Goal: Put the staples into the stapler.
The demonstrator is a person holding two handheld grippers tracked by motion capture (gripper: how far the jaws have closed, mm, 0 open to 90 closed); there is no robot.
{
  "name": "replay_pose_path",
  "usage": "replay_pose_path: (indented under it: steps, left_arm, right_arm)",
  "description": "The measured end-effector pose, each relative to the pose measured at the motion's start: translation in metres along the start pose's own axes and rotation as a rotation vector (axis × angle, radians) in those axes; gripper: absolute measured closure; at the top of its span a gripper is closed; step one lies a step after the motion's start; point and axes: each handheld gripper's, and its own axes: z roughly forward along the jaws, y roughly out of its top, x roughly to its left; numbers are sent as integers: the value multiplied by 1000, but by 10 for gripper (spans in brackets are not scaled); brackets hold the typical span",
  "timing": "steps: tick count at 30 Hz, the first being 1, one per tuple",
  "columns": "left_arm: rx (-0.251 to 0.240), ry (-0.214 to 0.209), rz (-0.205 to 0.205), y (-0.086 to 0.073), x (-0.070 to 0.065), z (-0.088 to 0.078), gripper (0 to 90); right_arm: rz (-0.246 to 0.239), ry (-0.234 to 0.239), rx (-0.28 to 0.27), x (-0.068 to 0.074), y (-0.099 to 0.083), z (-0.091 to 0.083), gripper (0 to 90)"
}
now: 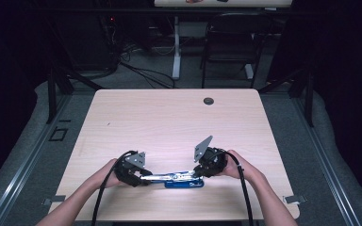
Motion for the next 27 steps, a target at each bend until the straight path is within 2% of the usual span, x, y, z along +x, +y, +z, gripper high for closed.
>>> replay_pose_path:
  steps: [6, 8, 11, 14, 20, 23, 25, 27]
  left_arm:
    - [2, -5, 1, 0, 0, 0, 635]
    - [-3, -8, -2, 0, 0, 0, 635]
    - [1, 0, -1, 0, 0, 0, 635]
    - [1, 0, -2, 0, 0, 0, 635]
    - [-2, 3, -3, 0, 0, 0, 635]
    - [0, 2, -3, 0, 0, 0, 635]
    - [0, 2, -3, 0, 0, 0, 635]
    - [-1, 2, -4, 0, 0, 0, 635]
  right_arm:
    - [-5, 15, -22, 2, -2, 0, 783]
    - [-29, 11, -1, 2, -1, -1, 783]
    - [-27, -2, -8, 3, -1, 0, 780]
    - [-30, 11, -1, 2, 0, -1, 778]
    - [-2, 23, -14, 1, -2, -1, 751]
    - [-4, 28, -11, 0, -2, -3, 746]
    - [12, 33, -30, -1, -2, -4, 736]
    - [51, 33, -46, -3, -1, -5, 731]
